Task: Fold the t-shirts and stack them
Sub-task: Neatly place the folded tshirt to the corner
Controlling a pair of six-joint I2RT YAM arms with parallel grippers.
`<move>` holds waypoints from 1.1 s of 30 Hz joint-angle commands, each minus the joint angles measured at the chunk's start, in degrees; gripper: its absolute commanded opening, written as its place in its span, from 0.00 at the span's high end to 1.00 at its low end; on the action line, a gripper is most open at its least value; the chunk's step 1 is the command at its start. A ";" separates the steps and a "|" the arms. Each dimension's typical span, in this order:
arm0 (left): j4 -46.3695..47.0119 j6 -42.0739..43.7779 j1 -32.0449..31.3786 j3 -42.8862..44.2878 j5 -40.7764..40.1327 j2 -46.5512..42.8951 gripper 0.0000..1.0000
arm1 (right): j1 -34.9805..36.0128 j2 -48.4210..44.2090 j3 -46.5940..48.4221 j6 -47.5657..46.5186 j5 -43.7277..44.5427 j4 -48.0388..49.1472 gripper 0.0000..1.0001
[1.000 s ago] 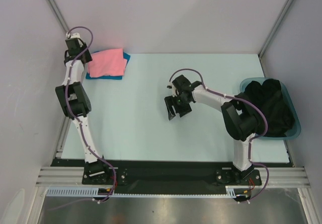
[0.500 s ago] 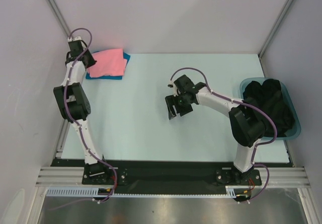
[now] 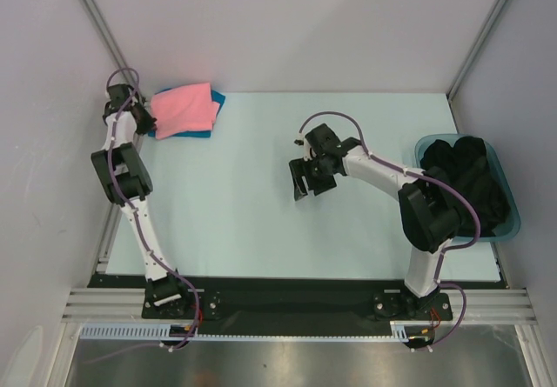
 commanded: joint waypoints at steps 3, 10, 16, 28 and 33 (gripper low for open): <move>-2.55 -1.41 -0.41 0.51 -0.69 -2.64 0.92 | -0.40 -1.62 1.71 -1.55 -0.02 -0.69 0.27; -2.19 0.26 -3.92 -5.99 -1.49 -15.82 0.84 | -0.40 -9.35 -5.57 -0.42 0.42 2.12 0.27; 2.28 -0.79 -11.21 -28.38 2.99 -36.44 0.72 | -1.19 -20.94 -18.75 5.29 -0.37 10.11 0.26; 20.21 -12.90 -34.68 -85.42 15.47 -82.69 0.56 | -8.13 -55.62 -46.71 23.39 3.66 26.02 0.17; 25.75 -21.69 -36.71 -103.27 19.16 -106.50 0.50 | -8.48 -72.70 -58.37 29.72 7.79 23.93 0.00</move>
